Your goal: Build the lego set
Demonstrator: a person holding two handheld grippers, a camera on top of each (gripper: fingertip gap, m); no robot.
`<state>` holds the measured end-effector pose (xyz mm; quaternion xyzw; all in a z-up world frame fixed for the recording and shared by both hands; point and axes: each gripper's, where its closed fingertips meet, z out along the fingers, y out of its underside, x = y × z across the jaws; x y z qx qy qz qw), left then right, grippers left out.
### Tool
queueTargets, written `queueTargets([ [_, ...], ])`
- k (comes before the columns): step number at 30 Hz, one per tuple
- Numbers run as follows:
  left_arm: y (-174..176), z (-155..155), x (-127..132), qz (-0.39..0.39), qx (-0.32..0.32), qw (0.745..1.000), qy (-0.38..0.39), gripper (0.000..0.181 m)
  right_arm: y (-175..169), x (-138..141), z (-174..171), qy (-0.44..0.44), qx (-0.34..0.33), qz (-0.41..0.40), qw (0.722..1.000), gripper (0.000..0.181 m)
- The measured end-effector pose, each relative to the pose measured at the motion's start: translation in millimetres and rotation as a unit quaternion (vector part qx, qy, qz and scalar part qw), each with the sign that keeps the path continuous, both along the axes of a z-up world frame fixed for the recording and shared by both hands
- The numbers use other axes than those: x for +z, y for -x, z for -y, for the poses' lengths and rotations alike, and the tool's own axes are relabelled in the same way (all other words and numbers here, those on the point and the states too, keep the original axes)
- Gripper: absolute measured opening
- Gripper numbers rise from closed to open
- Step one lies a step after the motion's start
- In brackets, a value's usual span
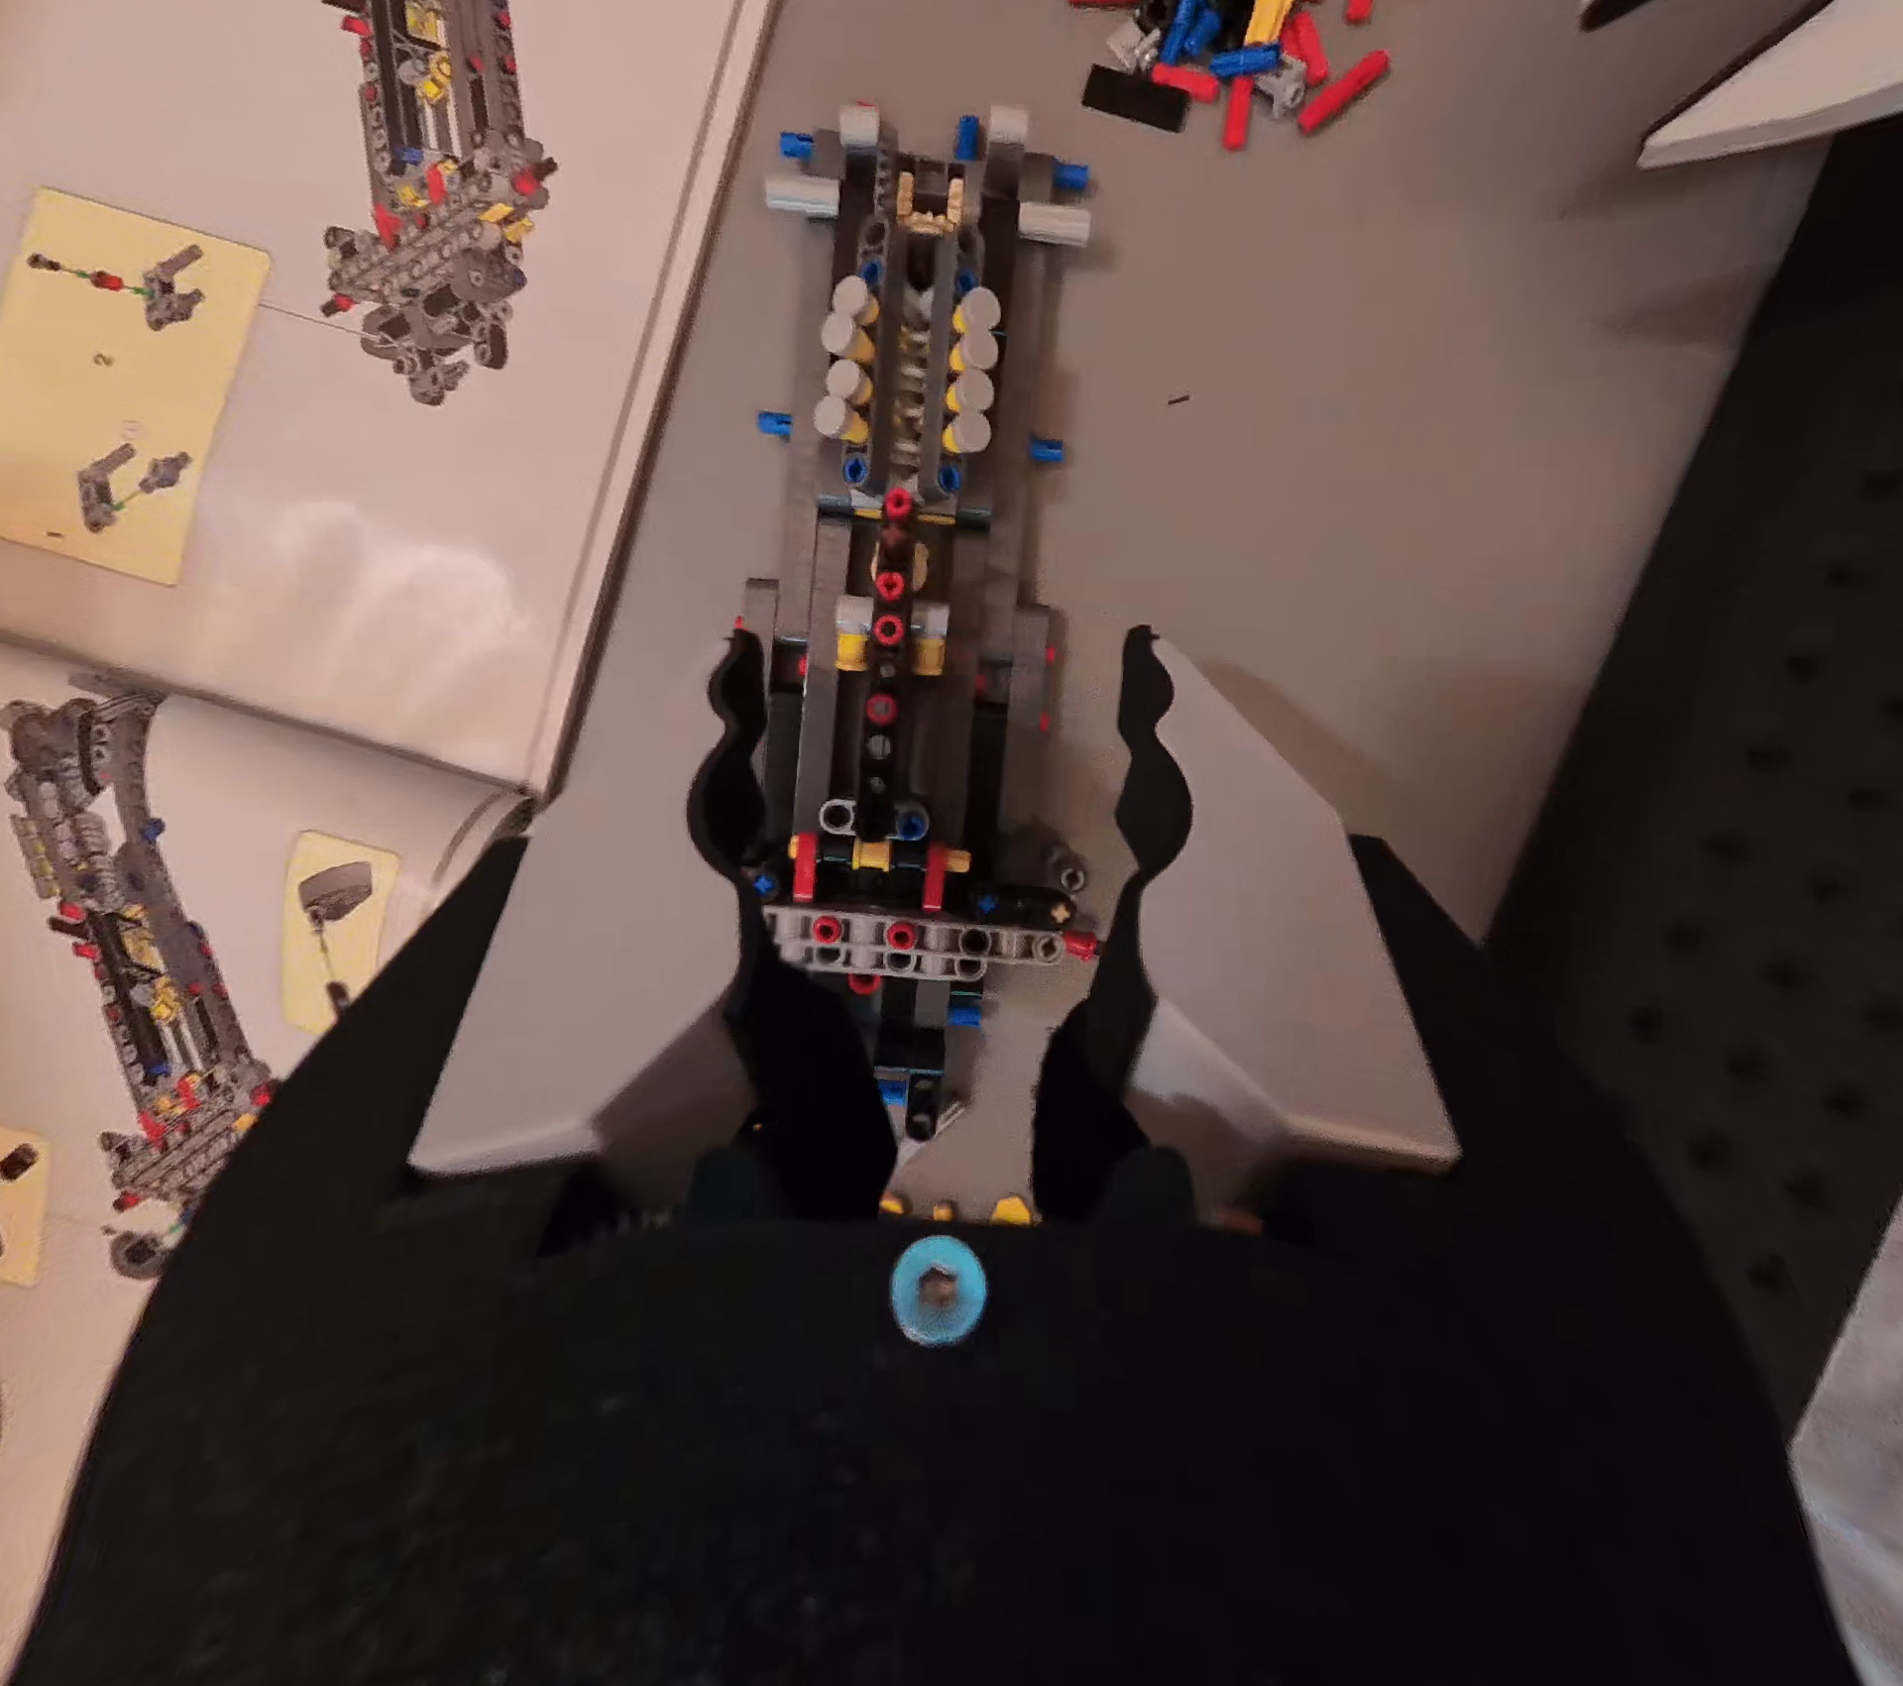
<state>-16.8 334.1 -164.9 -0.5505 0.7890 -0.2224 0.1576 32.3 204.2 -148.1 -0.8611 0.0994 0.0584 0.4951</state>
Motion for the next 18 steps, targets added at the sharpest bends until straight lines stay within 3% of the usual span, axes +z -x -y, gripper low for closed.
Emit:
queueTargets([
  [8,-19.6,0.8,-40.7,-0.042,-0.01,0.997,-0.063,0.072,8.3,-11.8,-6.6,0.015,0.004,-0.009,1.0,0.022],
  [11,-23.0,-2.1,-42.7,-0.045,0.013,0.998,-0.048,0.056,6.2,-8.8,-3.4,0.001,-0.004,-0.018,1.0,0.022],
  [18,-11.9,-4.1,-40.9,-0.052,0.039,0.997,-0.045,0.056,-2.9,-8.0,-5.1,-0.002,-0.007,-0.025,1.0,0.021],
])
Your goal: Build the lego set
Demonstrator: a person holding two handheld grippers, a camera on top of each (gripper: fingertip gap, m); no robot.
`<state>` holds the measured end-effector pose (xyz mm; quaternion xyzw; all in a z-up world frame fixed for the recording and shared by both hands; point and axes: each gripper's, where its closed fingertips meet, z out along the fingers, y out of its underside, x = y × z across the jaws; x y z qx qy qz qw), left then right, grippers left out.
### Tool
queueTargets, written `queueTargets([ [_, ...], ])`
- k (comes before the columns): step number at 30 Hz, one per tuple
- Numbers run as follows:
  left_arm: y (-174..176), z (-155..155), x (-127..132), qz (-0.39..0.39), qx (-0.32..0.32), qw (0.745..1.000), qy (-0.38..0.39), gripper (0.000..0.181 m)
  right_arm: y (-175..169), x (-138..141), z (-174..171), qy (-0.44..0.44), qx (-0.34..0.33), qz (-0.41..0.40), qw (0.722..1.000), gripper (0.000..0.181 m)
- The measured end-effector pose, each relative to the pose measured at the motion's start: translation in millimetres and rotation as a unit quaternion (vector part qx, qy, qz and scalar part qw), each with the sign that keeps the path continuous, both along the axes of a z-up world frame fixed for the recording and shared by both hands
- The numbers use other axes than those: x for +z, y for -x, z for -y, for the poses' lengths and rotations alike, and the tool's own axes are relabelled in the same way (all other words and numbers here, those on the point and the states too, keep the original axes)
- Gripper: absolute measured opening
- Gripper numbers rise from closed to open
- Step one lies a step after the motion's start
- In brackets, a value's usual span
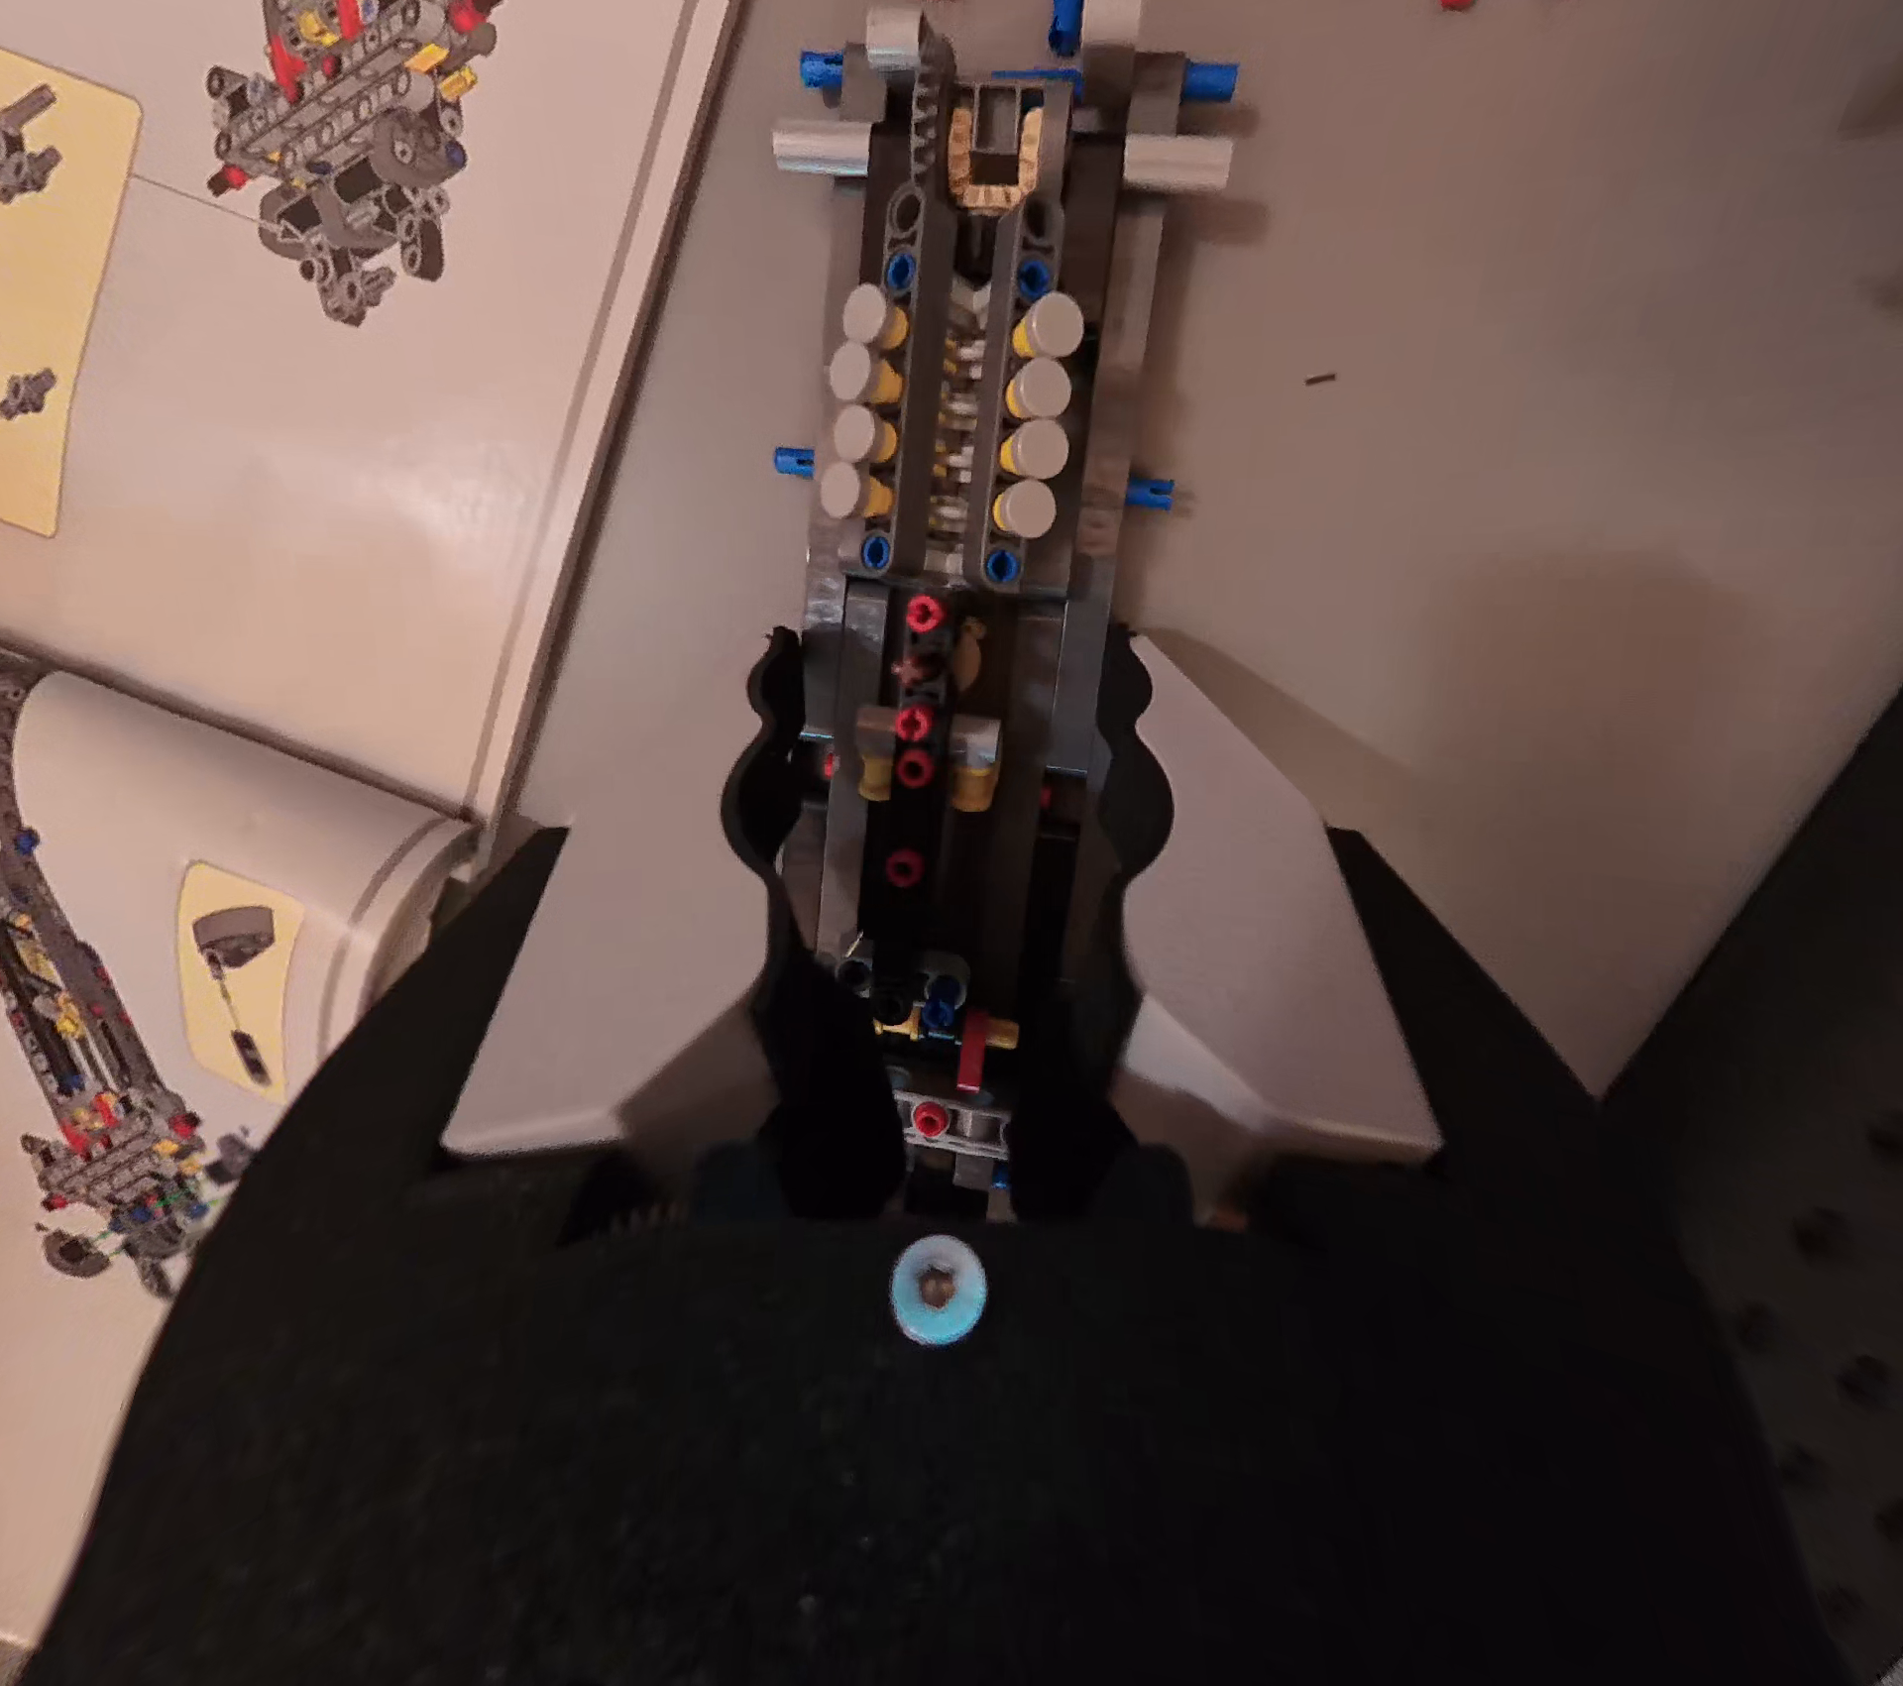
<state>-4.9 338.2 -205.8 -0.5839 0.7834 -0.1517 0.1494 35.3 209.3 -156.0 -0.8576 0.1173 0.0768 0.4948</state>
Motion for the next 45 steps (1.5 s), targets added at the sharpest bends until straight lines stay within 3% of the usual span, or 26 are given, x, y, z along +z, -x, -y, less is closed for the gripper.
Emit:
queueTargets([
  [8,13.5,-10.2,21.4,0.042,0.06,0.997,0.032,0.055,-34.8,-11.9,-45.9,0.07,0.024,0.06,0.995,0.032],
  [15,10.1,-21.5,27.8,0.065,0.099,0.992,0.055,0.056,-51.8,-38.5,-96.0,0.149,0.075,0.169,0.971,0.022],
  [17,8.1,-20.3,31.2,0.069,0.097,0.991,0.058,0.056,-48.7,-45.3,-97.7,0.165,0.091,0.18,0.965,0.022],
  [20,5.5,-20.1,34.7,0.074,0.098,0.991,0.061,0.056,-47.1,-50.1,-95.4,0.169,0.096,0.178,0.965,0.005],
  [31,5.1,-18.1,24.4,0.062,0.094,0.992,0.064,0.055,-68.5,-49.3,-39.8,0.207,0.061,0.135,0.967,0.005],
  [35,5.7,-16.7,25.2,0.064,0.096,0.991,0.069,0.056,-62.5,-31.2,-56.8,0.157,0.075,0.11,0.979,0.016],
  [38,6.8,-15.6,26.1,0.063,0.096,0.991,0.07,0.055,-65.6,-38.9,-69.6,0.175,0.115,0.133,0.969,0.021],
  [42,7.7,-14.9,27.2,0.061,0.093,0.992,0.065,0.055,-56.5,-49.4,-73.2,0.193,0.176,0.097,0.961,0.023],
  [43,8.0,-15.1,27.6,0.061,0.093,0.992,0.065,0.055,-54.3,-49.2,-73.5,0.189,0.184,0.096,0.96,0.023],
  [45,8.1,-15.8,28.1,0.062,0.095,0.991,0.065,0.055,-61.7,-50.8,-71.2,0.197,0.177,0.127,0.956,0.004],
])
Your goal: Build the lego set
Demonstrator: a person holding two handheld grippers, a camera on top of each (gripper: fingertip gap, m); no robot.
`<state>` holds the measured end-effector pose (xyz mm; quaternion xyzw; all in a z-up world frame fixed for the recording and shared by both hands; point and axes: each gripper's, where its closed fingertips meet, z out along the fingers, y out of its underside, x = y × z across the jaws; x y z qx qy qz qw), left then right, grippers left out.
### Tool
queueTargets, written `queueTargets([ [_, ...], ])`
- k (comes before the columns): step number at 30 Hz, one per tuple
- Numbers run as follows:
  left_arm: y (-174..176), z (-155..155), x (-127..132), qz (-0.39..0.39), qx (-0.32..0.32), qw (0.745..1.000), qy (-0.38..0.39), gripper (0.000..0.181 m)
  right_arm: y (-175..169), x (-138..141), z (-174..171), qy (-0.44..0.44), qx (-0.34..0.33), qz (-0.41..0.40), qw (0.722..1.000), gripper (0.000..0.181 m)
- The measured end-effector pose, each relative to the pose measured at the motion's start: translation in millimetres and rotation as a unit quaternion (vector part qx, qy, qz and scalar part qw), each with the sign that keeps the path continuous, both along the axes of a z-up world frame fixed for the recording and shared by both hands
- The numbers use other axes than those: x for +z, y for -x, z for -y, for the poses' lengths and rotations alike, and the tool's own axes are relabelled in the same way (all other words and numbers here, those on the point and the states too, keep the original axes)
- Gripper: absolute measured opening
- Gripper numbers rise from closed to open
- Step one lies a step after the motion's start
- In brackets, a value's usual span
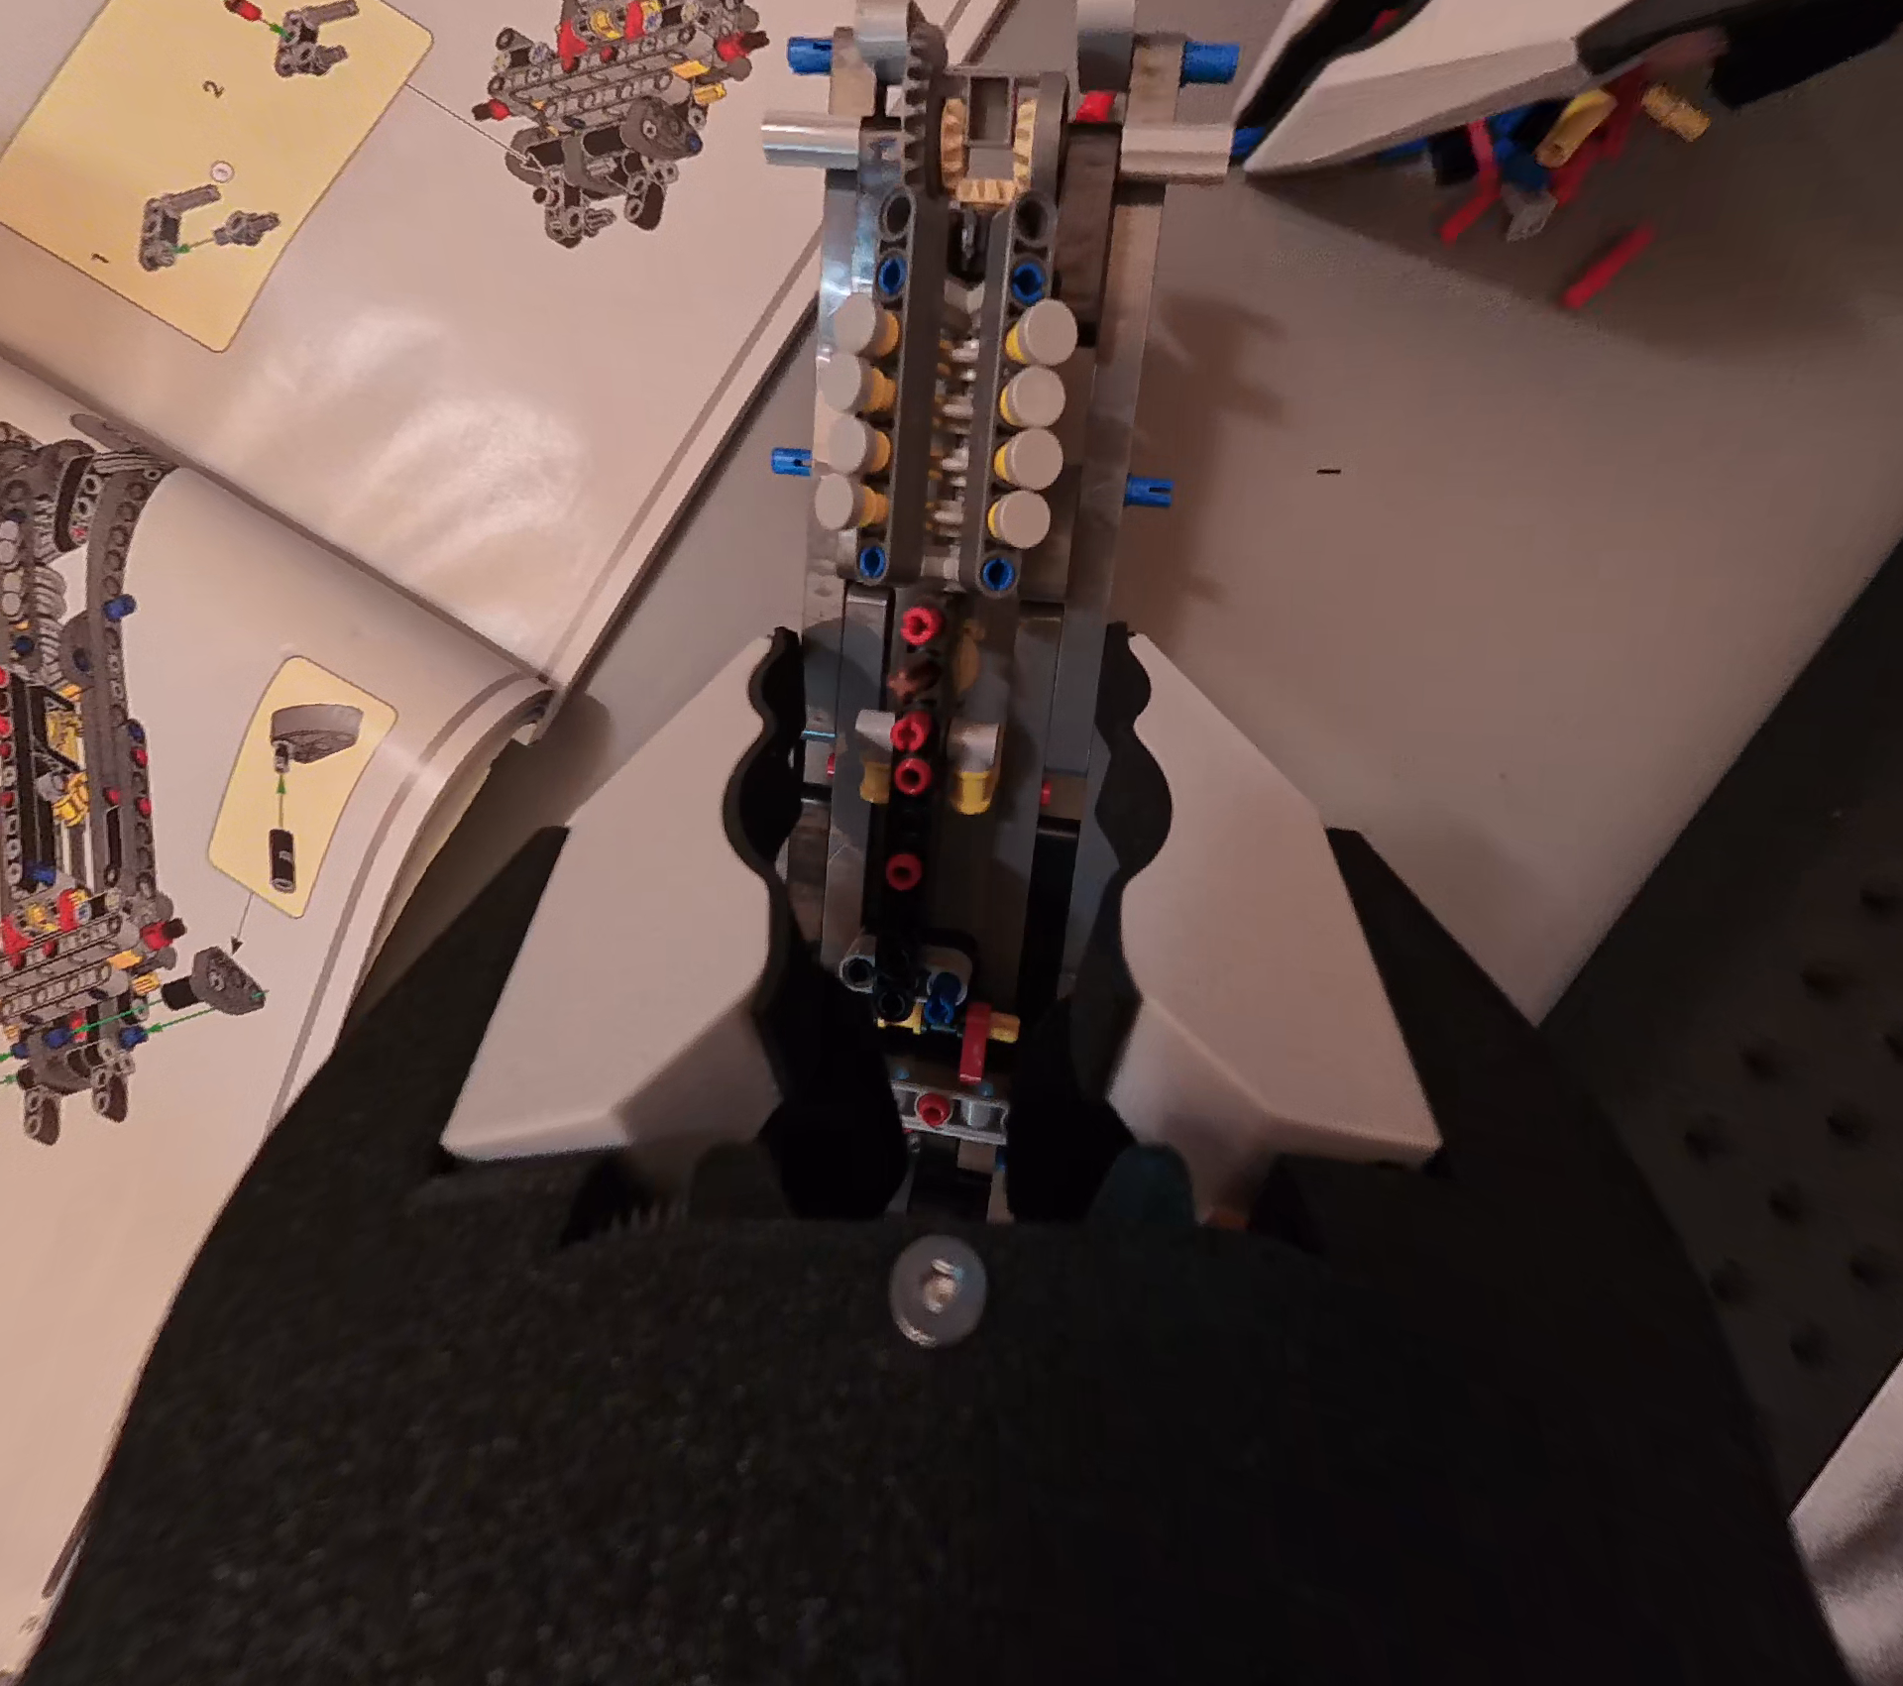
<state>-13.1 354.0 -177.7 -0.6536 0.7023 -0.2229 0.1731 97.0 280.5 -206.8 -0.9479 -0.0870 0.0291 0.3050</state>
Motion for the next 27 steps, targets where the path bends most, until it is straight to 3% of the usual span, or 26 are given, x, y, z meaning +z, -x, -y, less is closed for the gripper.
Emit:
queueTargets([
  [5,1.0,-1.6,-1.3,-0.001,0.003,1.0,0.001,0.055,-23.8,1.5,22.3,0.018,-0.008,0.069,0.997,0.004],
  [10,1.1,1.3,-6.4,-0.009,-0.002,1.0,0.0,0.055,-41.1,1.0,38.5,0.036,-0.028,0.063,0.997,0.005],
  [17,2.2,3.8,-8.5,-0.012,-0.003,1.0,0.001,0.055,-17.7,16.4,-8.2,-0.02,0.005,0.02,1.0,0.027],
  [22,3.0,5.3,-9.7,-0.019,-0.007,1.0,-0.004,0.055,-4.4,-0.3,-34.9,-0.013,0.046,-0.005,0.999,0.026],
  [23,3.0,5.7,-10.0,-0.02,-0.008,1.0,-0.006,0.055,-4.4,0.5,-37.5,-0.02,0.047,-0.009,0.999,0.016],
  [27,1.5,8.7,-12.1,-0.024,-0.012,1.0,-0.007,0.055,-13.4,-0.1,-27.9,-0.008,0.042,0.01,0.999,0.009],
])
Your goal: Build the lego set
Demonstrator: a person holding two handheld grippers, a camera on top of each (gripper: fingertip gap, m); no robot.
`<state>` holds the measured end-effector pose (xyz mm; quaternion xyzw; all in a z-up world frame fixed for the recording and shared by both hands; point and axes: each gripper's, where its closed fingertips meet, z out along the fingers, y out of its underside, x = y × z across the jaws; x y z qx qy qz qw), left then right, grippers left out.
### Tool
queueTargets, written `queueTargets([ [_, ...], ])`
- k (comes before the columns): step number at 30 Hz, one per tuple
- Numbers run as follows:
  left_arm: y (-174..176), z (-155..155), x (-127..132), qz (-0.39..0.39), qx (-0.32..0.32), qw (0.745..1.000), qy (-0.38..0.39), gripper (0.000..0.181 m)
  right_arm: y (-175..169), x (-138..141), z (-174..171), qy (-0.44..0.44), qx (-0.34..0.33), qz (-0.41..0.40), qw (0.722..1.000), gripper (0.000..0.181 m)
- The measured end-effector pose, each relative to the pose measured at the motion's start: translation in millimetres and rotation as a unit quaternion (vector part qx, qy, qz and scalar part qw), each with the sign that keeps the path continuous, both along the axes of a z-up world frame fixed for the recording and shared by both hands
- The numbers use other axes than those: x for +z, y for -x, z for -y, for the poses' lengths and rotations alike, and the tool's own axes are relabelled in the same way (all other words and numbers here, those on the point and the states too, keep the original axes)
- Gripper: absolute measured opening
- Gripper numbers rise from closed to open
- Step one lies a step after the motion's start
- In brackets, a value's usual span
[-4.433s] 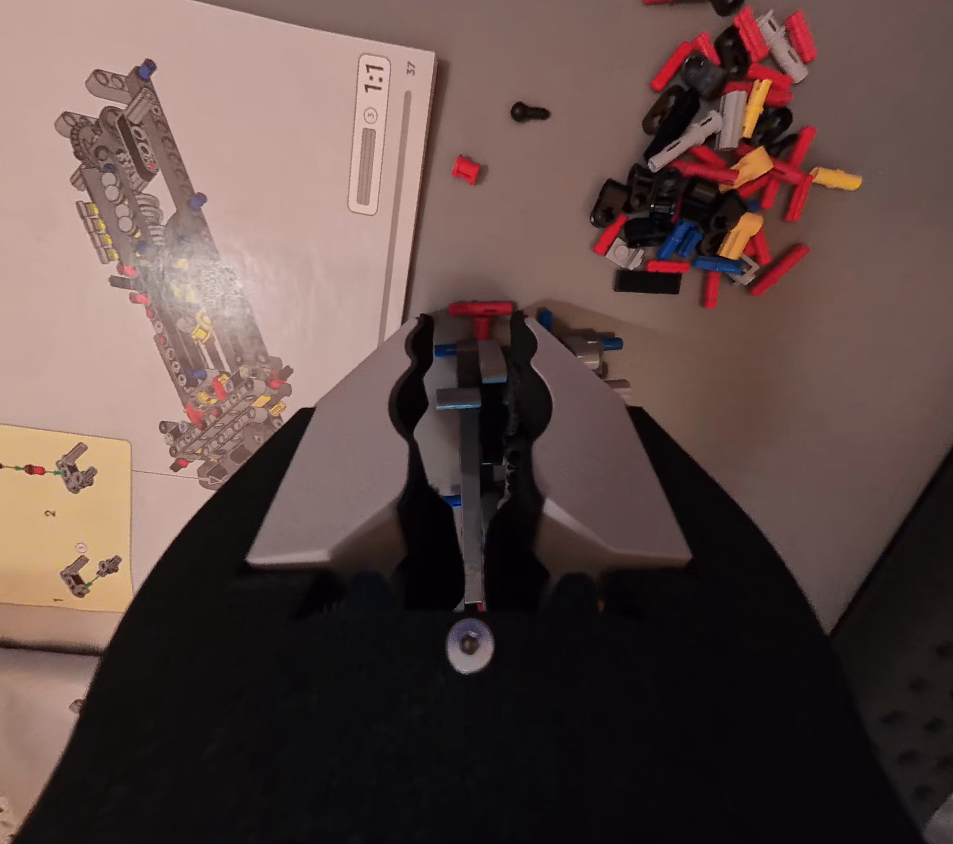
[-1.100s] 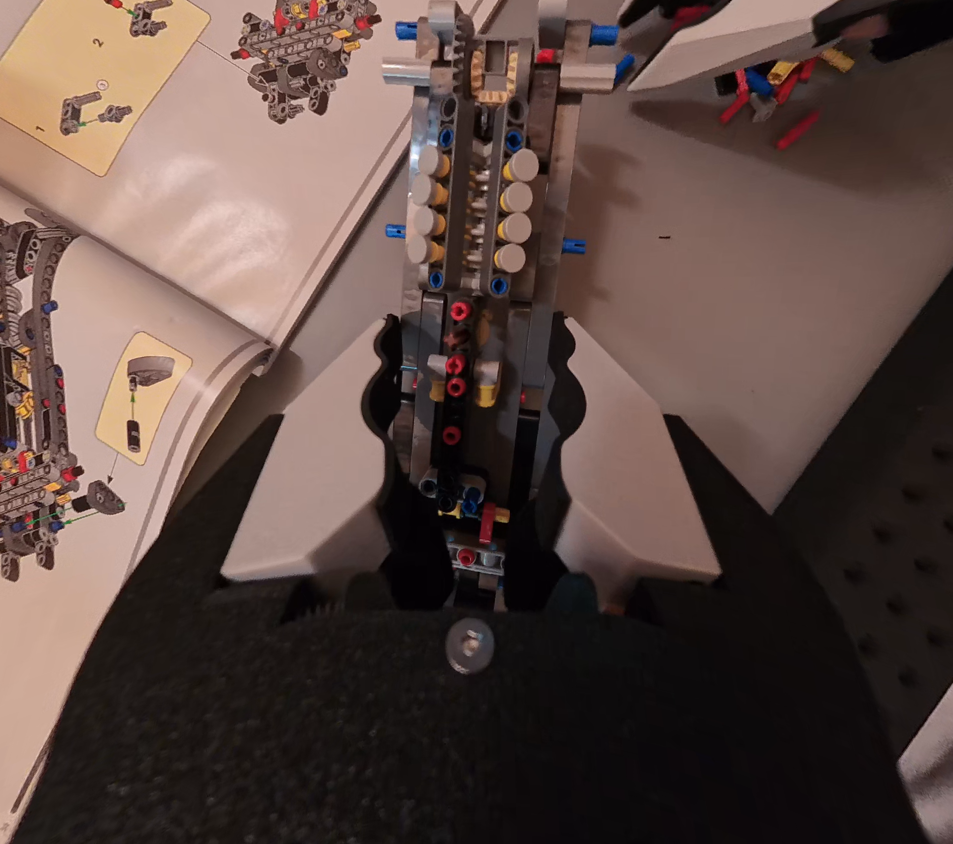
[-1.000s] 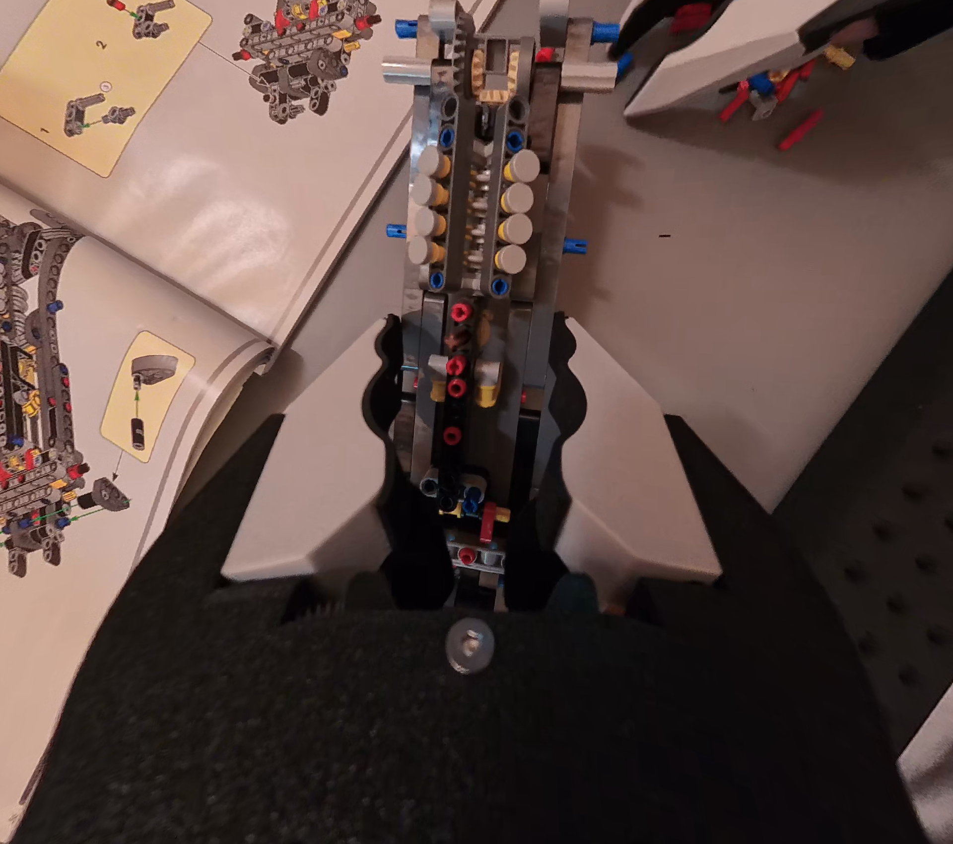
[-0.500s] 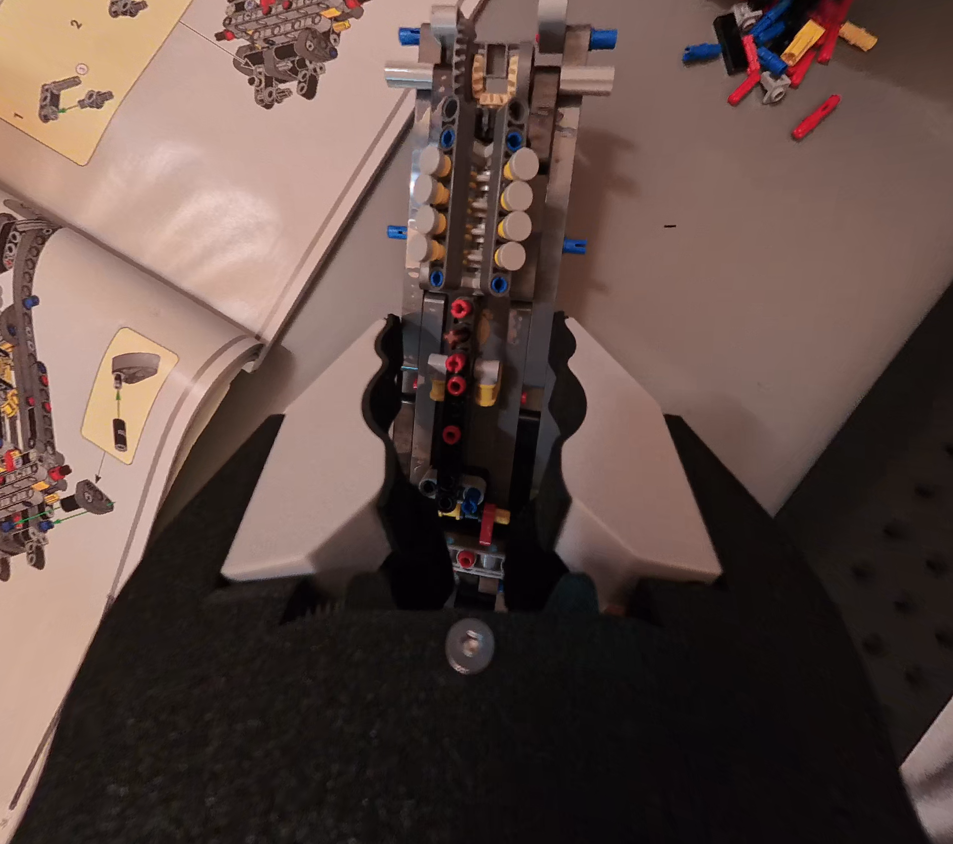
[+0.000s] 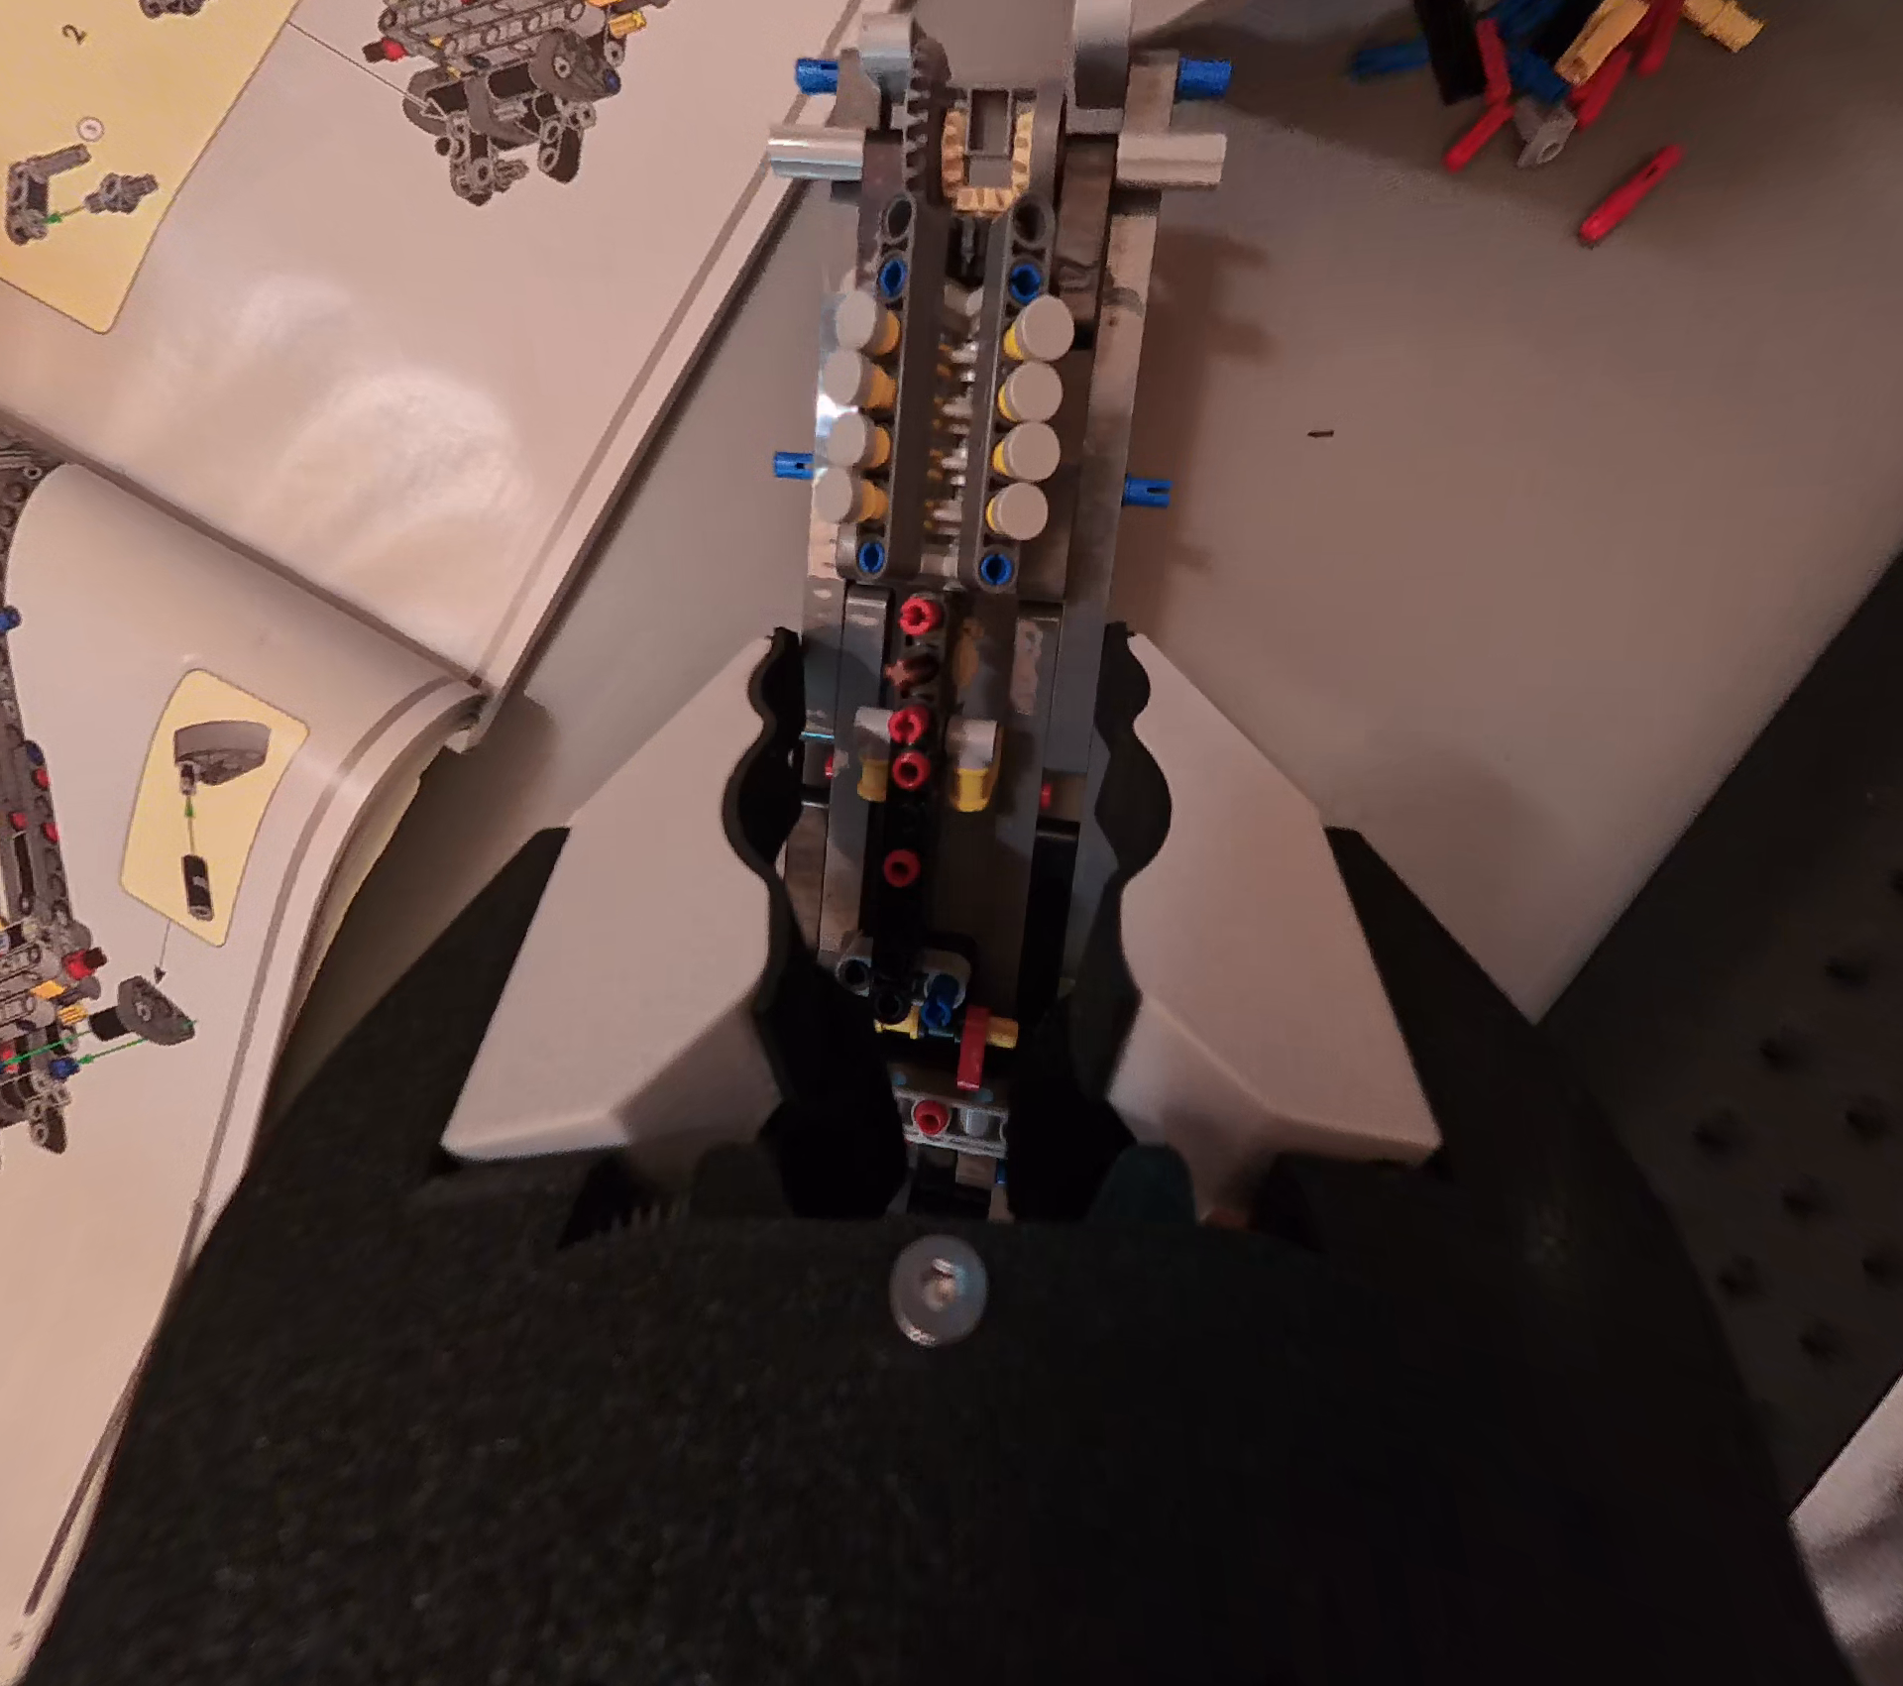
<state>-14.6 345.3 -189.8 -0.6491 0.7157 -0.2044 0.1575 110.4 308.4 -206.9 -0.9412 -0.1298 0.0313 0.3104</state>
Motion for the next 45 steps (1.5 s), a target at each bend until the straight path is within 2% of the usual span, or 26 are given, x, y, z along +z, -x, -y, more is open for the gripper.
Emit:
queueTargets([
  [3,-2.6,6.8,-4.9,-0.009,-0.012,1.0,-0.002,0.055,-22.0,2.1,25.6,0.008,-0.035,0.036,0.999,0.009],
  [6,-6.4,12.9,-11.9,-0.023,-0.02,0.999,-0.014,0.055,-41.3,3.9,56.3,0.011,-0.092,0.034,0.995,0.009],
  [10,-13.2,17.4,-14.1,-0.024,-0.026,0.999,-0.032,0.055,-51.2,6.0,71.2,-0.005,-0.14,0.022,0.99,0.009],
  [14,-12.6,19.0,-15.2,-0.023,-0.04,0.998,-0.049,0.055,-52.4,4.3,69.4,-0.016,-0.177,0.012,0.984,0.009],
  [17,-10.4,22.0,-16.2,-0.021,-0.057,0.996,-0.064,0.055,-52.2,8.0,64.9,-0.036,-0.193,0.011,0.98,0.018],
  [22,-10.4,22.5,-15.9,-0.017,-0.059,0.995,-0.076,0.055,-39.8,20.8,28.4,-0.083,-0.2,-0.038,0.975,0.023],
  [26,-9.6,22.3,-15.0,-0.009,-0.056,0.995,-0.079,0.055,-42.6,5.0,12.2,-0.049,-0.196,-0.007,0.979,0.021],
  [28,-9.0,22.6,-13.3,-0.003,-0.052,0.996,-0.074,0.055,-44.2,0.5,9.2,-0.044,-0.2,-0.008,0.979,0.011],
  [31,-9.2,22.8,-7.4,0.012,-0.043,0.997,-0.059,0.057,-42.7,1.5,18.7,-0.031,-0.205,-0.013,0.978,0.006],
  [34,-8.3,25.6,3.7,0.034,-0.038,0.998,-0.025,0.057,-51.6,13.3,47.5,-0.044,-0.234,0.018,0.971,0.005],
  [37,-9.5,30.1,14.8,0.057,-0.037,0.998,0.016,0.056,-52.4,14.5,71.1,-0.04,-0.258,-0.006,0.965,0.005],
  [42,-18.5,35.2,28.1,0.087,-0.038,0.993,0.064,0.056,-53.0,7.0,72.4,-0.043,-0.268,-0.007,0.962,0.006],
  [45,-20.2,35.8,33.3,0.1,-0.044,0.991,0.072,0.056,-63.3,14.4,72.2,-0.069,-0.285,0.007,0.956,0.012],
])
